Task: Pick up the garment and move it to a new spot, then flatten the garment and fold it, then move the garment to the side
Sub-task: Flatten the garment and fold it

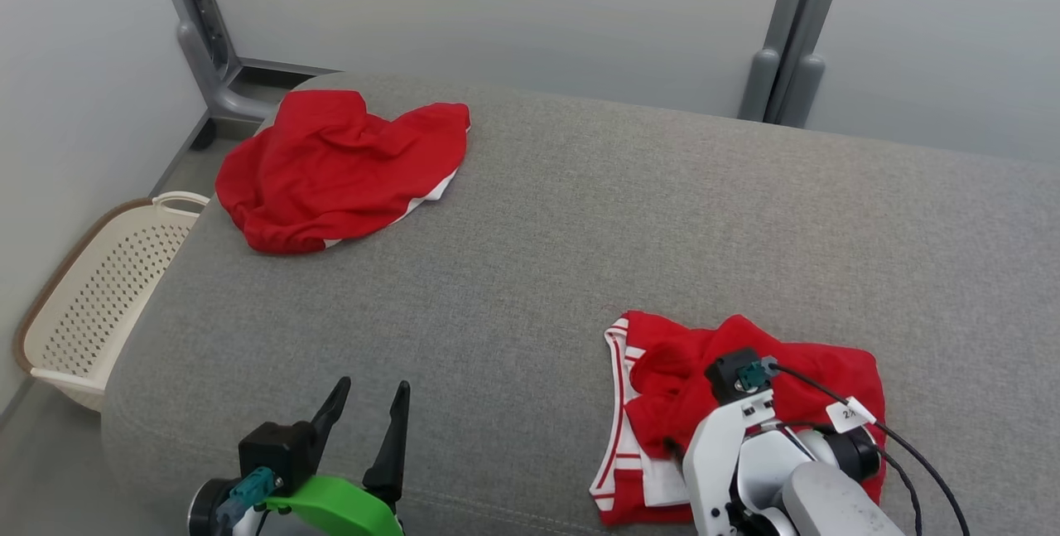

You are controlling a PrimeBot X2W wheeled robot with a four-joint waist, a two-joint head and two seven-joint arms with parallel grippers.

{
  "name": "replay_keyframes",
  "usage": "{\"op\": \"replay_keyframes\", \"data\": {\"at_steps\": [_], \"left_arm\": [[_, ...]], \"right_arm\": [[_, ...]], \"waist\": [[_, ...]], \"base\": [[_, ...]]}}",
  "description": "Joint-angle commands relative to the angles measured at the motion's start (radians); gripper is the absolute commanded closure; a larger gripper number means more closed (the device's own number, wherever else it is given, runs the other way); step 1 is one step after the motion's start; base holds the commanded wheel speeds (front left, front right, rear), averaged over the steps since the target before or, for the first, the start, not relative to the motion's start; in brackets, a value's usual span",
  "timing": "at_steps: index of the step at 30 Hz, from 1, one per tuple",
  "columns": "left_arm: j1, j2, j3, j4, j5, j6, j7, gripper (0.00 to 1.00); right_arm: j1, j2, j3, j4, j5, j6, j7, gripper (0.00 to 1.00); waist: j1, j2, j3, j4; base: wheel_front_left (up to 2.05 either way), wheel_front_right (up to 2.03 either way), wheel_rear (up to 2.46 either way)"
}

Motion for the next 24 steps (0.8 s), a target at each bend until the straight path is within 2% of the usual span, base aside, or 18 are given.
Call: {"op": "replay_keyframes", "data": {"at_steps": [1, 7, 13, 14, 15, 17, 24], "left_arm": [[-0.014, 0.007, -0.002, -0.004, 0.008, 0.005, 0.002, 0.00], [-0.011, 0.007, -0.006, -0.007, 0.004, 0.007, 0.007, 0.00], [-0.022, 0.005, -0.014, -0.009, 0.002, 0.001, 0.012, 0.00], [-0.024, 0.005, -0.015, -0.008, 0.002, 0.001, 0.012, 0.00], [-0.024, 0.004, -0.015, -0.008, 0.001, 0.000, 0.012, 0.00], [-0.025, 0.005, -0.016, -0.006, -0.001, -0.001, 0.012, 0.00], [-0.026, 0.004, -0.009, 0.002, -0.009, 0.003, 0.008, 0.00]], "right_arm": [[-0.013, -0.003, 0.007, 0.009, 0.023, -0.001, -0.013, 0.00], [-0.029, -0.003, 0.026, 0.023, 0.044, -0.001, -0.026, 0.00], [-0.047, -0.003, 0.018, 0.047, 0.012, -0.001, -0.028, 0.00], [-0.050, -0.003, 0.016, 0.051, 0.008, -0.001, -0.027, 0.16], [-0.051, -0.003, 0.014, 0.054, 0.005, -0.001, -0.027, 0.56], [-0.050, -0.003, 0.016, 0.060, 0.003, -0.001, -0.025, 1.00], [-0.056, -0.003, 0.033, 0.060, 0.022, -0.001, -0.039, 1.00]], "waist": [[0.0000, 0.0000, 0.001, 0.004], [0.0000, 0.0000, 0.002, 0.011], [0.0000, 0.0000, 0.011, 0.026], [0.0000, 0.0000, 0.012, 0.028], [0.0000, 0.0000, 0.014, 0.031], [0.0000, 0.0000, 0.016, 0.035], [0.0000, 0.0000, 0.015, 0.032]], "base": [[0.00, 0.00, 0.00], [0.00, 0.00, 0.00], [0.00, 0.00, 0.00], [0.00, 0.00, 0.00], [0.00, 0.00, 0.00], [0.00, 0.00, 0.00], [0.00, 0.00, 0.00]]}}
